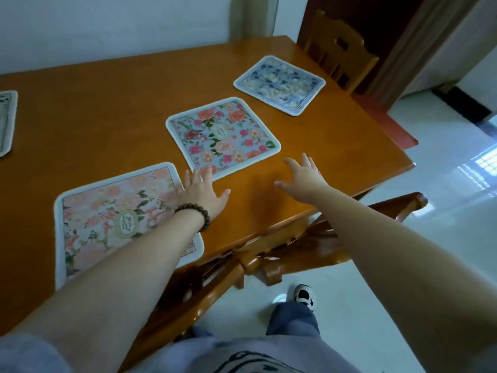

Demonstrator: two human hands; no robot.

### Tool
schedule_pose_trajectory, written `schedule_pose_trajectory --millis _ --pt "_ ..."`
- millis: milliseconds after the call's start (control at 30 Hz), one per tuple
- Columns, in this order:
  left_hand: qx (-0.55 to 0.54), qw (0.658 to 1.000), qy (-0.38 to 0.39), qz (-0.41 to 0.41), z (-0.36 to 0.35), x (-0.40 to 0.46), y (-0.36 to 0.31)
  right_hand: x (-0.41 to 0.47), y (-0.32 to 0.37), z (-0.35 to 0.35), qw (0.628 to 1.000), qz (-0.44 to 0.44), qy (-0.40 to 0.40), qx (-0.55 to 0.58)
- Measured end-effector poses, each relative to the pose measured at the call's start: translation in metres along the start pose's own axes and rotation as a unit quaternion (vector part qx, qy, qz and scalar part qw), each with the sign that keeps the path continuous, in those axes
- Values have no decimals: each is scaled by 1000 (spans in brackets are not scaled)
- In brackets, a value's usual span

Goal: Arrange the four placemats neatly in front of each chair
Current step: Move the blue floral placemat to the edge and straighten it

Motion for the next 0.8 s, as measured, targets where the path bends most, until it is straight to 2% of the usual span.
schedule_pose_trajectory --millis 300,533,800 --pt "-39 988 -35 148 -14 4 -83 81 -98 30 990 104 89 -31" --pt "-56 973 -56 218 -7 -14 -100 108 -109 34 974 185 123 -42" --pt "-57 969 -40 238 -13 -8 -95 121 -91 16 965 211 149 -40"
Point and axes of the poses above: each hand's wrist, its own x-axis towards the middle knuckle, its own z-axis out of the back of the hand, y = z × x, the point moved 7 cm from there along x, towards the middle knuckle, and after that the axes turned 6 degrees about z, right-handed, at the moved point
